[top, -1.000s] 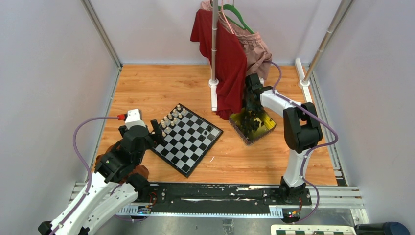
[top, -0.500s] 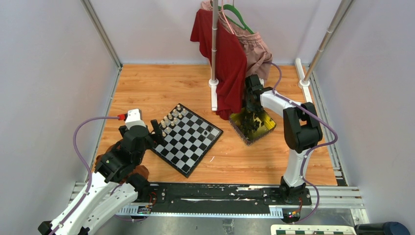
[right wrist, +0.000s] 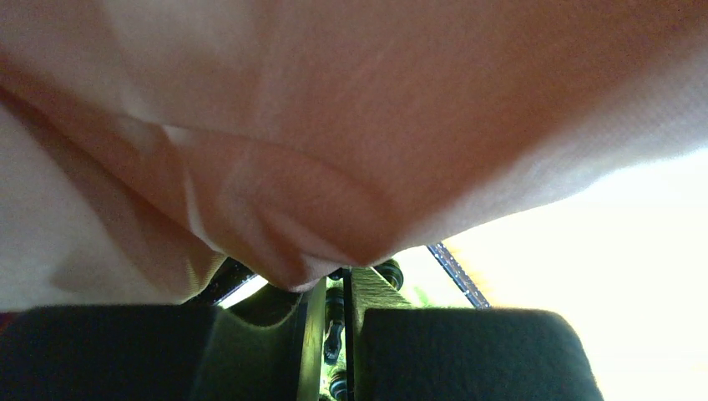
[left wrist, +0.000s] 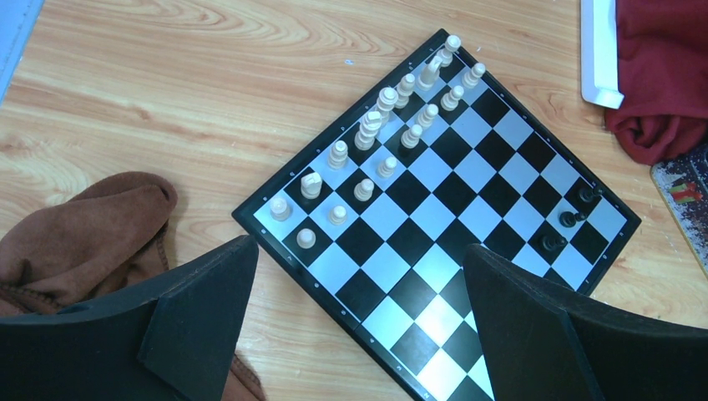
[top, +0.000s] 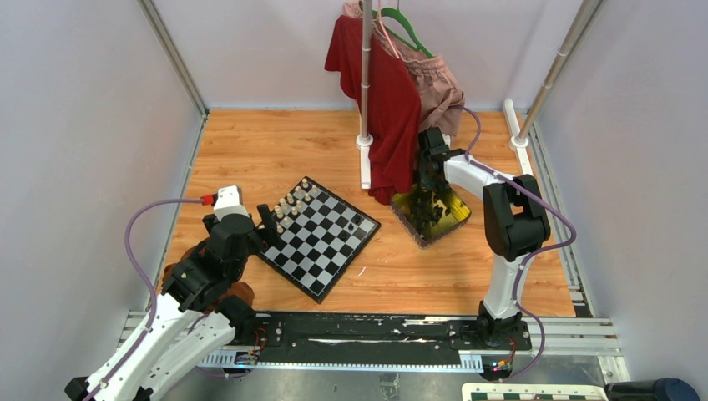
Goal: Set up the chess pieces on the board
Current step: Pick up the chess piece from the storage box.
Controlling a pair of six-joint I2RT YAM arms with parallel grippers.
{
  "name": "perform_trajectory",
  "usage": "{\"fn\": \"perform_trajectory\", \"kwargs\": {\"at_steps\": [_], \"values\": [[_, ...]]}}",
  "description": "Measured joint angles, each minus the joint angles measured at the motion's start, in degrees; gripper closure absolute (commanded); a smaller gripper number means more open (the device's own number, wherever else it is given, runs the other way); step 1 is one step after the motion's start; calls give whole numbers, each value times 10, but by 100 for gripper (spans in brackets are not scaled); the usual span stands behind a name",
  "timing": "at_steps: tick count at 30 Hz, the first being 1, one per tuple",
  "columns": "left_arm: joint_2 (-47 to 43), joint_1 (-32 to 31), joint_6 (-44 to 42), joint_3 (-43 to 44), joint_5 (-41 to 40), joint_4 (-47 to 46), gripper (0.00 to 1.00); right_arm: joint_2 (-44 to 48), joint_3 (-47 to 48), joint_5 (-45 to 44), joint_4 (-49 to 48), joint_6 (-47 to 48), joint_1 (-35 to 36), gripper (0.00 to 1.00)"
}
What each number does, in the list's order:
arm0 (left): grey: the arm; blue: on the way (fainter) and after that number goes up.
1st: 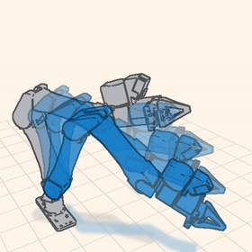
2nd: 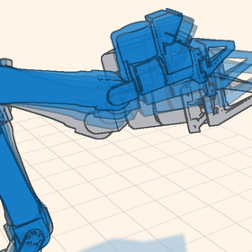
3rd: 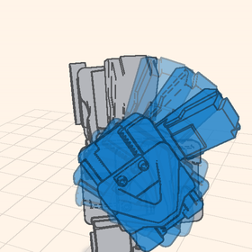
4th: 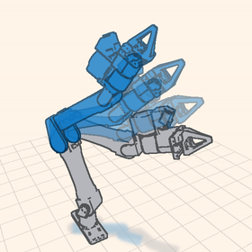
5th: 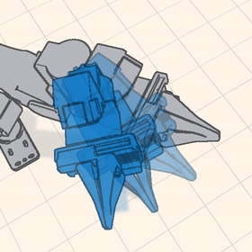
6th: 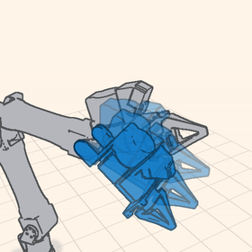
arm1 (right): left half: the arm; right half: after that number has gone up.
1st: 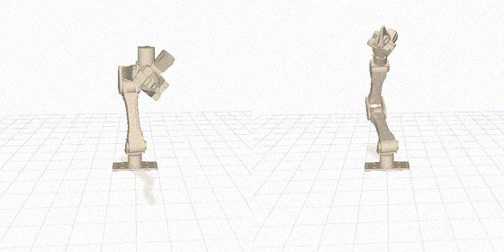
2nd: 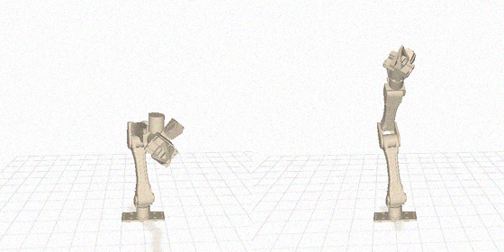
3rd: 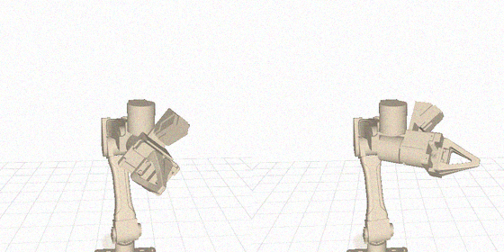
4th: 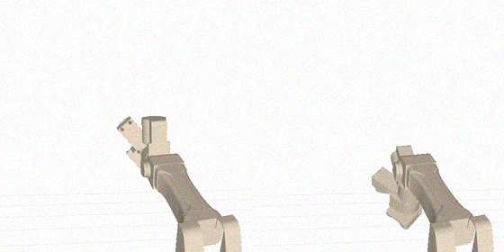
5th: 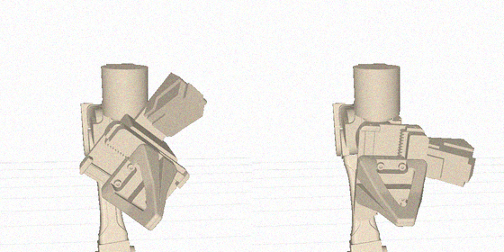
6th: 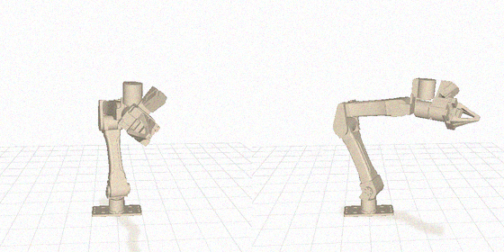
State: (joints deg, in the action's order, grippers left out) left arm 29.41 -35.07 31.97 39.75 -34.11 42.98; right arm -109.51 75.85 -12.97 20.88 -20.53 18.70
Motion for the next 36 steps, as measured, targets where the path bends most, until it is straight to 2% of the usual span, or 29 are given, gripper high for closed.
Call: {"fn": "perform_trajectory", "kwargs": {"at_steps": [20,29,36], "values": [[-10,0,0,0,0,0,0,23,-4,0,9,0,0,100],[-13,0,0,0,0,0,0,52,-9,-1,20,5,1,100],[-30,0,2,0,0,0,0,100,-16,-7,45,16,31,100]]}}
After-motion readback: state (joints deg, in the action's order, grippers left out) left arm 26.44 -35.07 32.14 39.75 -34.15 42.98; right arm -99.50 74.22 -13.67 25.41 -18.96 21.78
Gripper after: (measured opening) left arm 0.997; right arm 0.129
